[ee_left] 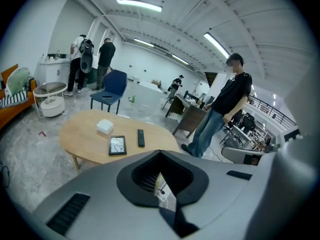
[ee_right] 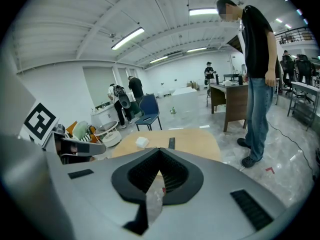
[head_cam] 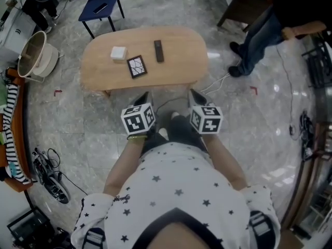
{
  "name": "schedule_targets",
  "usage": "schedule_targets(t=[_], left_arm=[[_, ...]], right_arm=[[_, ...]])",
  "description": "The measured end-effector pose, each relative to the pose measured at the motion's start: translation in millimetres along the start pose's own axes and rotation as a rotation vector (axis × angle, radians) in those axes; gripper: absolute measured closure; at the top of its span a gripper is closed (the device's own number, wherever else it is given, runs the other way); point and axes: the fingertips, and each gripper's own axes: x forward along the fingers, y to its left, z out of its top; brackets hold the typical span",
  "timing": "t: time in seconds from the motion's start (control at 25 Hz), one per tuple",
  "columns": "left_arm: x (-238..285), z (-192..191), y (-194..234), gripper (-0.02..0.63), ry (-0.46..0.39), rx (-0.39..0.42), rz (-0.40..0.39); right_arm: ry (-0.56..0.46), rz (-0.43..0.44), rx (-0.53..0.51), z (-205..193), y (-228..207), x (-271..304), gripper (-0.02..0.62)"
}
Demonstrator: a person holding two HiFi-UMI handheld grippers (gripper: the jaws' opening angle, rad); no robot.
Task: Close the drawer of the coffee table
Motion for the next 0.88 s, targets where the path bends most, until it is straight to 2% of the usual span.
schedule_targets(t=[0.88], left_arm=[[-14.9, -4.2, -24.4, 0.598, -0.017, 0.06, 0.001]], right_arm=[[-0.025, 0.035, -0.028, 1.0, 10.6, -27.0, 0.589]])
